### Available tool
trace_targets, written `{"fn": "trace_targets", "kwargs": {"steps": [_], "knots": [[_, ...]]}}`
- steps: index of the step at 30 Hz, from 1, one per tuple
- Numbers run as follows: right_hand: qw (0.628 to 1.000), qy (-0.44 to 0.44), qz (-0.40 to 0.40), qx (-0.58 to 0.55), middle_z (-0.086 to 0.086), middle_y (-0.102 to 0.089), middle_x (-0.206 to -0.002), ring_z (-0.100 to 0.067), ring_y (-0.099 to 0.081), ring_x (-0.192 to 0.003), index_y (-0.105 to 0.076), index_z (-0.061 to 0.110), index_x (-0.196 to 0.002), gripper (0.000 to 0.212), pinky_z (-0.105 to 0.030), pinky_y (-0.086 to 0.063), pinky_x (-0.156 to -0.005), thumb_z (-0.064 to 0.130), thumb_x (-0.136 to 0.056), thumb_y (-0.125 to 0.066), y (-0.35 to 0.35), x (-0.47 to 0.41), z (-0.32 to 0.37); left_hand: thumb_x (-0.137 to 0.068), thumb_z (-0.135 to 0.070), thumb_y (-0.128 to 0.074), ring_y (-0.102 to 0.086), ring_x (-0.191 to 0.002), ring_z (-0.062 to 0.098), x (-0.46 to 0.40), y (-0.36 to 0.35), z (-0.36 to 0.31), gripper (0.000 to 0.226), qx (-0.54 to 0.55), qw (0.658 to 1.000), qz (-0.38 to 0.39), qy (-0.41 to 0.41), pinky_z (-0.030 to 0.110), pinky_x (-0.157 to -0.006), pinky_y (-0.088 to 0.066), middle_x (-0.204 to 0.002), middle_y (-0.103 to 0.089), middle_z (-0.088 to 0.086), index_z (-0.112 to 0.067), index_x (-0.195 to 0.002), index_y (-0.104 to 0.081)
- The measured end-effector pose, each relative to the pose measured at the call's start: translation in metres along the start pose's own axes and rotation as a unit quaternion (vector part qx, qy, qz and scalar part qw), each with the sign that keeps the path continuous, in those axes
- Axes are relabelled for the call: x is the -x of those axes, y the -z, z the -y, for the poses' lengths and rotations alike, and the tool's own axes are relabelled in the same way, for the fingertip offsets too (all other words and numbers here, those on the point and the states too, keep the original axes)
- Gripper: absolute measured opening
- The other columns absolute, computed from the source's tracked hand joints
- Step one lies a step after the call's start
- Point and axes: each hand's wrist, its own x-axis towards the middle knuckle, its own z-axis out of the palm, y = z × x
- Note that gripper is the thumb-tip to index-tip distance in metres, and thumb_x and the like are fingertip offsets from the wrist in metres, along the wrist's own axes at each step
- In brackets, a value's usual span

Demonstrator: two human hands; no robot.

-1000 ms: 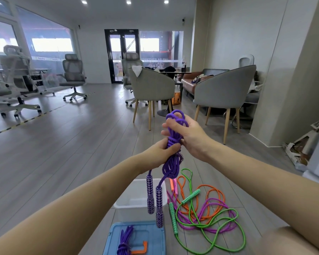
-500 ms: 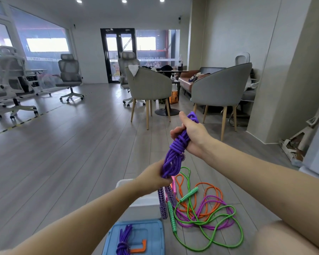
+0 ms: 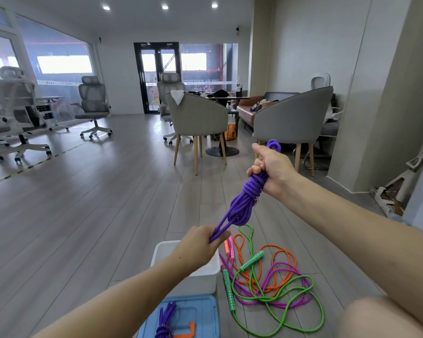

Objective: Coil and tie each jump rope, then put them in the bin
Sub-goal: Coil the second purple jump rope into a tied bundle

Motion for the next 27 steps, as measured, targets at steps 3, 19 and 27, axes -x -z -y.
{"fn": "trace_targets", "kwargs": {"steps": [3,19,27], "knots": [[0.999,0.003,0.022,-0.024,0.003,-0.043,-0.050,-0.012,-0.044,-0.043,-0.055,0.015,-0.072,0.028,-0.029,-0.050,-0.058,0.020,-0.098,-0.067,-0.002,0.002,0.002,-0.099,-0.053,-0.054,-0.042,-0.059,0.015,0.001,-0.003,-0.001,0.040,0.029,1.000,-0.007,0.001,0.030,-0.063,-0.040,-0.064,-0.046,-0.001,-0.021,-0.077,-0.056],[0.977,-0.015,0.209,0.050,-0.008,-0.062,-0.077,-0.023,-0.065,-0.078,-0.059,0.007,-0.093,0.029,-0.042,-0.053,-0.095,0.034,-0.097,-0.068,-0.008,0.019,-0.033,-0.104,-0.026,-0.058,-0.066,-0.094,0.019,-0.006,0.008,-0.046,0.030,0.298,0.951,0.015,-0.077,0.036,-0.094,-0.058,-0.106,-0.064,0.013,-0.031,-0.131,-0.047],[0.947,0.092,0.191,0.241,-0.011,-0.067,-0.118,-0.026,-0.066,-0.104,-0.054,0.017,-0.139,0.046,-0.042,-0.053,-0.086,0.011,-0.095,-0.064,0.017,0.012,-0.027,-0.105,-0.027,-0.055,-0.064,-0.088,0.014,-0.010,0.011,-0.045,0.030,0.337,0.939,-0.043,-0.055,0.027,-0.085,-0.057,-0.110,-0.064,0.018,-0.036,-0.132,-0.044]]}}
